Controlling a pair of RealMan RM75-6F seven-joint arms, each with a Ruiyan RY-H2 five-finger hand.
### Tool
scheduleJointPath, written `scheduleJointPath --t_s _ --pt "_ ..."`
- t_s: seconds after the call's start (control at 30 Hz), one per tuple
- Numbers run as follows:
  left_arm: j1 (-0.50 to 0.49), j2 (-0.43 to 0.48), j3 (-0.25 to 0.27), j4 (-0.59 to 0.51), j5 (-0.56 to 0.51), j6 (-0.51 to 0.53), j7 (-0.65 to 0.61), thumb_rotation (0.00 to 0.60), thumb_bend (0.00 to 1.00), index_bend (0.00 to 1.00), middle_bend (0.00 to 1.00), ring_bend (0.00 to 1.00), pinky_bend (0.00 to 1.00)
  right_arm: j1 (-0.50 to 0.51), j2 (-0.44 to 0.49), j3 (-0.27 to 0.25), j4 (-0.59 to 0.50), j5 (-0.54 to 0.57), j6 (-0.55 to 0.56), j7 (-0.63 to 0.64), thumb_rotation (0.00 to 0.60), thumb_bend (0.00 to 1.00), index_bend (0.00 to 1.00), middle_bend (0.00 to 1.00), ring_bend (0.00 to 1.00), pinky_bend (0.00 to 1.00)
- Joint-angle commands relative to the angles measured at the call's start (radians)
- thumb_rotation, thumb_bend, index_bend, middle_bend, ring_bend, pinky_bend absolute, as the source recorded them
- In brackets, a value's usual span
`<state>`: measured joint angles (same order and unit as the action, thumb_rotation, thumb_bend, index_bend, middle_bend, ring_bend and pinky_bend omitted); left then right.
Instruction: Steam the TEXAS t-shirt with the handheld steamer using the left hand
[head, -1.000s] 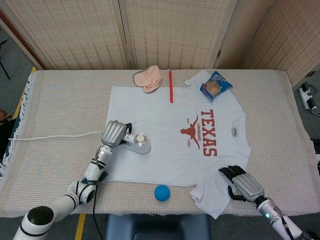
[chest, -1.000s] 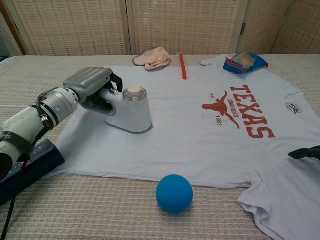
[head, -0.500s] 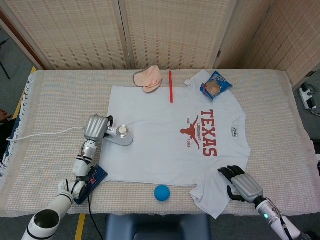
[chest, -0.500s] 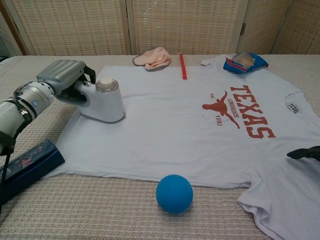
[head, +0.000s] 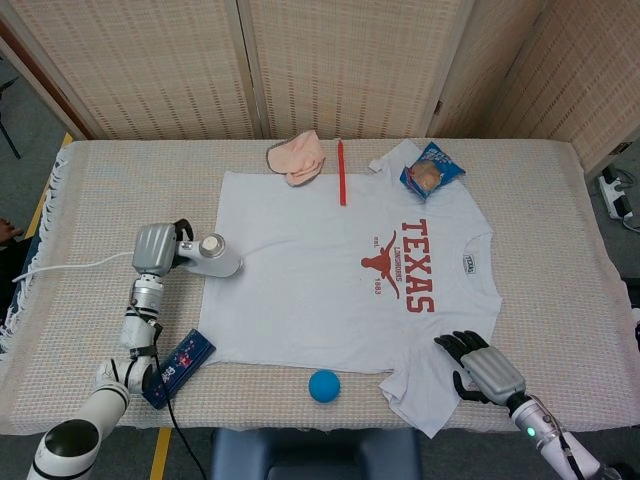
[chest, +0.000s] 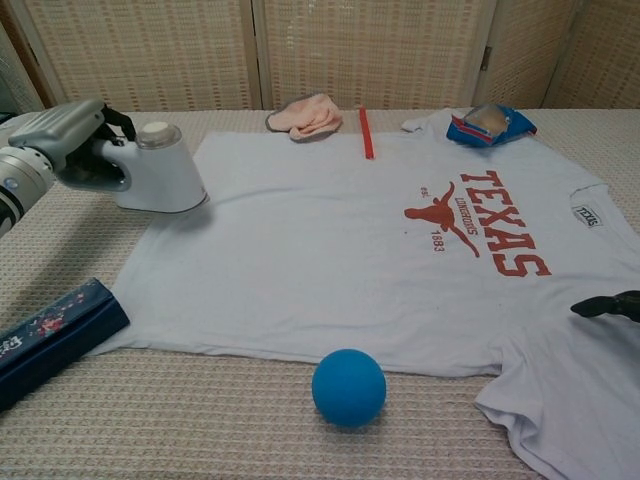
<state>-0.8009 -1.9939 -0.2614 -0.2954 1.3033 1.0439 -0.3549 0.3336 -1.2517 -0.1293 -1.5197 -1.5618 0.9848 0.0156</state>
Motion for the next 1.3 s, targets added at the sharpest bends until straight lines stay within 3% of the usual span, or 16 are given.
scheduleJointPath --t_s 0.03,0.23,0.37,0.47,0.7,0.83,1.07,1.3 --pt "0.008 0.032 0.011 -0.092 0.026 0.073 -0.014 0.600 0.28 0.84 0.91 0.74 0.67 0.002 -0.002 -0.001 0.002 -0.003 0.001 0.004 0.366 0.76 0.00 0.06 0.00 0.00" --pt "-0.012 0.028 0.055 -0.238 0.085 0.118 0.070 0.600 0.28 0.84 0.91 0.74 0.67 0.003 -0.002 -0.003 0.008 -0.004 0.006 0.013 0.367 0.76 0.00 0.06 0.00 0.00" --pt "-0.037 -0.008 0.076 -0.276 0.111 0.112 0.150 0.600 0.28 0.84 0.91 0.74 0.67 0.003 -0.003 -0.005 0.011 0.000 0.005 0.016 0.369 0.76 0.00 0.06 0.00 0.00" --pt "-0.064 -0.046 0.073 -0.263 0.115 0.102 0.197 0.600 0.27 0.84 0.91 0.74 0.67 0.003 -0.002 -0.007 0.013 0.003 0.004 0.017 0.367 0.76 0.00 0.06 0.00 0.00" --pt "-0.134 -0.144 -0.019 -0.148 0.024 0.011 0.269 0.600 0.29 0.84 0.91 0.74 0.69 0.001 0.001 -0.007 0.014 0.008 0.008 0.021 0.368 0.76 0.00 0.06 0.00 0.00" --pt "-0.143 -0.172 -0.026 -0.083 0.011 -0.012 0.269 0.600 0.29 0.84 0.91 0.74 0.69 -0.001 0.002 -0.009 0.018 0.012 0.009 0.025 0.367 0.76 0.00 0.06 0.00 0.00" --pt "-0.084 -0.152 0.071 -0.084 0.096 0.050 0.203 0.600 0.29 0.84 0.91 0.74 0.69 0.005 -0.002 -0.008 0.022 0.016 -0.001 0.027 0.364 0.76 0.00 0.06 0.00 0.00" --pt "-0.026 -0.078 0.166 -0.179 0.185 0.119 0.169 0.600 0.29 0.84 0.91 0.74 0.68 0.007 -0.002 -0.005 0.012 0.019 0.000 0.015 0.368 0.77 0.00 0.06 0.00 0.00"
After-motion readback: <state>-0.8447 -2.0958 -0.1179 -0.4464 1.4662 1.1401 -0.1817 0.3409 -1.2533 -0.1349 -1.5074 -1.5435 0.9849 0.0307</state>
